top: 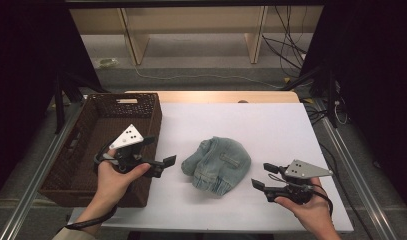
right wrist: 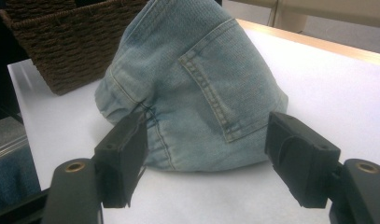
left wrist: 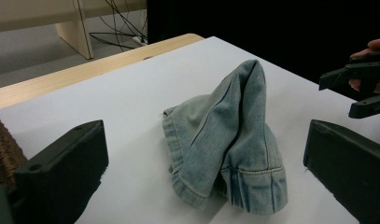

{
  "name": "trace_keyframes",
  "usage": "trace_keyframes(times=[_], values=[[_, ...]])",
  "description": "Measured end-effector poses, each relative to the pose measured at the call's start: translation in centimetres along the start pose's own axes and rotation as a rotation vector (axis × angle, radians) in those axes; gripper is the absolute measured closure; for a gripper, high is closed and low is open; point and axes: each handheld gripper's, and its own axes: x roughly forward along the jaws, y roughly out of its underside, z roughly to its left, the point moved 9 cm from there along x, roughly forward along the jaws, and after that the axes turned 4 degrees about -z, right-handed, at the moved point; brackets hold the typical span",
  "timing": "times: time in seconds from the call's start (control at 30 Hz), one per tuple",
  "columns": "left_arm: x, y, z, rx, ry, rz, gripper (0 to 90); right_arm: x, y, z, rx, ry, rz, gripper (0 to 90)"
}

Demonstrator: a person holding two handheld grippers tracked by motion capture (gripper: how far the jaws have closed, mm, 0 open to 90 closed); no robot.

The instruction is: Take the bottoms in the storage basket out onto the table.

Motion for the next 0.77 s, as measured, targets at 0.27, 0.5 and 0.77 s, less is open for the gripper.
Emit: trace_keyframes(times=[0.27,0.5,0.77], values=[[-1.1,0.4,0.9,0.004,-0.015,-0.004,0.0,0.0,0.0,0.0,0.0,-0.001,0.001,31.3],[-1.7,0.8,1.4,-0.007,-0.024,-0.008,0.0,0.0,0.1,0.0,0.0,0.001,0.005,31.3],[-1.6,0.8,1.2,-0.002,-0.021,-0.012,0.0,0.0,0.1,-0.1,0.006,0.004,0.004,30.3]])
